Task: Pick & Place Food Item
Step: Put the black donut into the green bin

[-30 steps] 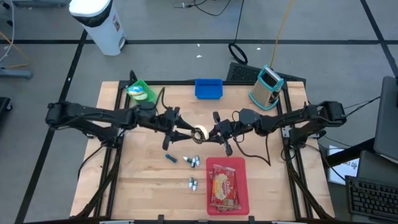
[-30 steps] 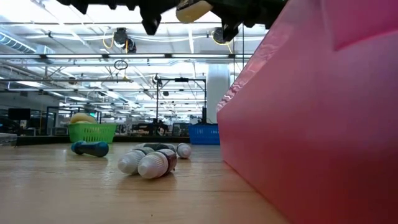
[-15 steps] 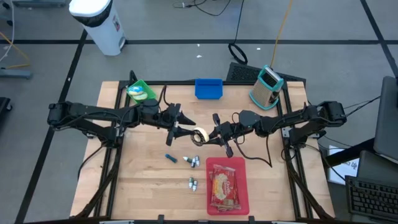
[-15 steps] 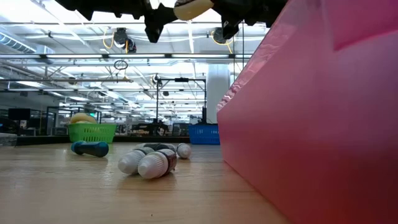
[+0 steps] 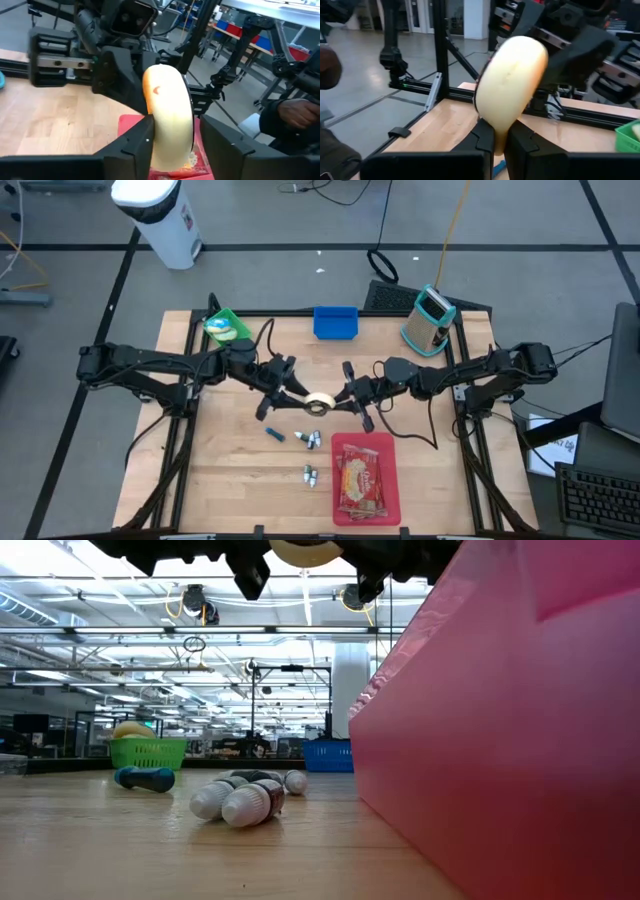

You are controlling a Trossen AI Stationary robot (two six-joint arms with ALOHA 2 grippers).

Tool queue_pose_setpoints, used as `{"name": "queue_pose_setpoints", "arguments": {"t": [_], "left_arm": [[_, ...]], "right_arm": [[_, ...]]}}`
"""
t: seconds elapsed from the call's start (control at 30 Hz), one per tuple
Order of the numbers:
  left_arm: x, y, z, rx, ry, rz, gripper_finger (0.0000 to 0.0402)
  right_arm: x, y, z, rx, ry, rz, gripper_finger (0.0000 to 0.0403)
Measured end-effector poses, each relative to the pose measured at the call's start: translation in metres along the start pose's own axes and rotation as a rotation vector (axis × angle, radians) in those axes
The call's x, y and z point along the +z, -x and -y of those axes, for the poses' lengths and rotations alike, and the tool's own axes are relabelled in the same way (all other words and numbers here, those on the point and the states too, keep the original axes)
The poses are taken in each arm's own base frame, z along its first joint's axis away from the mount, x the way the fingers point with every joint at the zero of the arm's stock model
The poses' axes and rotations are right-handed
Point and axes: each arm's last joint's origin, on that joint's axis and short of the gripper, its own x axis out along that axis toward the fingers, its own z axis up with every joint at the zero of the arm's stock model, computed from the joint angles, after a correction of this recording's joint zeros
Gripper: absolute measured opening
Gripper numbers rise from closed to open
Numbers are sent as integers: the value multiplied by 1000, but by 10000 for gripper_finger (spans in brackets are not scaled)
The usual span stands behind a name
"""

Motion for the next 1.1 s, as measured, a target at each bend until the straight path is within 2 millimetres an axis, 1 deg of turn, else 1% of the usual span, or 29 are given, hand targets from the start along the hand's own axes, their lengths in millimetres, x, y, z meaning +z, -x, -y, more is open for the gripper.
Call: {"name": "queue_pose_setpoints", "arguments": {"t": [0.23,0.57,0.63,0.7,0.8,0.9,1.03,1.1], "left_arm": [[0,0,0,-21,-3,-6,84],[0,0,-2,73,-59,15,39],[1,0,-3,88,-65,18,19],[2,2,-5,98,-51,25,9],[9,13,-4,119,-4,54,10],[20,29,-1,160,-5,98,6],[28,58,5,322,43,134,8],[27,74,8,440,88,115,5]], "right_arm": [[0,0,1,-23,0,-1,13],[0,0,1,-28,-15,-1,15],[0,0,1,-29,-22,-1,21],[-1,0,1,-30,-31,-6,33],[-3,0,2,-42,-41,-41,66],[-5,4,1,-40,-55,-103,109],[-4,11,-1,-26,-48,-170,158],[0,15,-2,-29,-50,-168,174]]}}
